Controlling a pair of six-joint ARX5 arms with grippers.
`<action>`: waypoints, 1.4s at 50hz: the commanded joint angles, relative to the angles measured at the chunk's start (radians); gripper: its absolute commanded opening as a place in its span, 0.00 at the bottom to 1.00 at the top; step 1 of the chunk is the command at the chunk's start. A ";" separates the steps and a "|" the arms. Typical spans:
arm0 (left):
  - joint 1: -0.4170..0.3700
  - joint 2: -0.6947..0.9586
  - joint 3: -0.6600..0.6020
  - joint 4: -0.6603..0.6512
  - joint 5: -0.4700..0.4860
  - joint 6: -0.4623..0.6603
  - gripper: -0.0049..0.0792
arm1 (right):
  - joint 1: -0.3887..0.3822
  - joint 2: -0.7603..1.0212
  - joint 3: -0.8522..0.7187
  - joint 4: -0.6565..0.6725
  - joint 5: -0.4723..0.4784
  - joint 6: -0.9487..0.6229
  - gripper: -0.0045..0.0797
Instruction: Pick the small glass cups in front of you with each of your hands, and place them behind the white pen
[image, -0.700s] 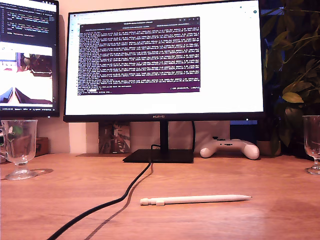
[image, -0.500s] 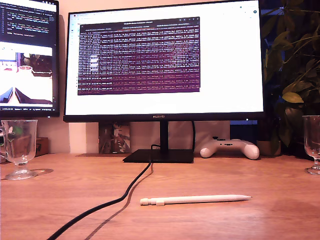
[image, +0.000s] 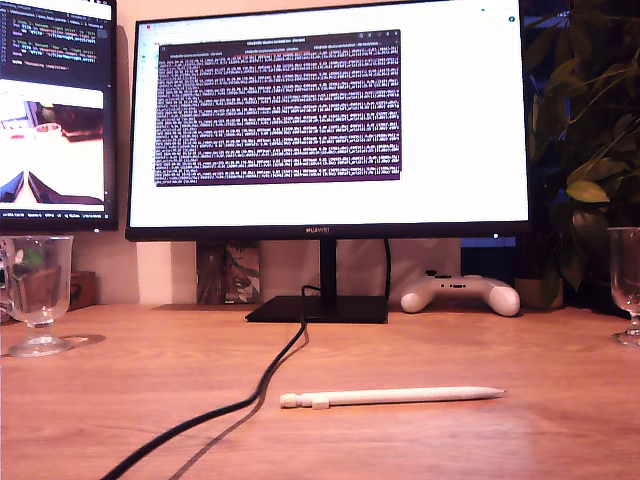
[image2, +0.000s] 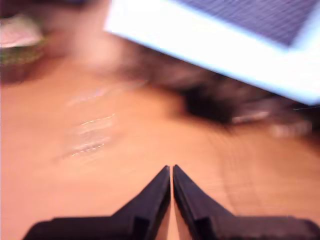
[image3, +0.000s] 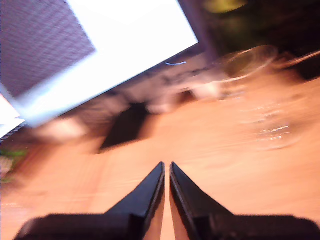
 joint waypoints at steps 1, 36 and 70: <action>-0.008 -0.002 0.033 0.005 0.011 -0.062 0.04 | 0.004 0.010 0.101 -0.029 0.015 0.008 0.04; -0.008 0.867 0.532 -0.078 -0.015 0.161 0.04 | 0.002 1.003 0.885 -0.437 0.095 -0.128 0.04; -0.034 0.999 0.646 -0.062 -0.004 0.214 0.04 | 0.002 1.487 1.223 -0.817 0.218 -0.161 0.54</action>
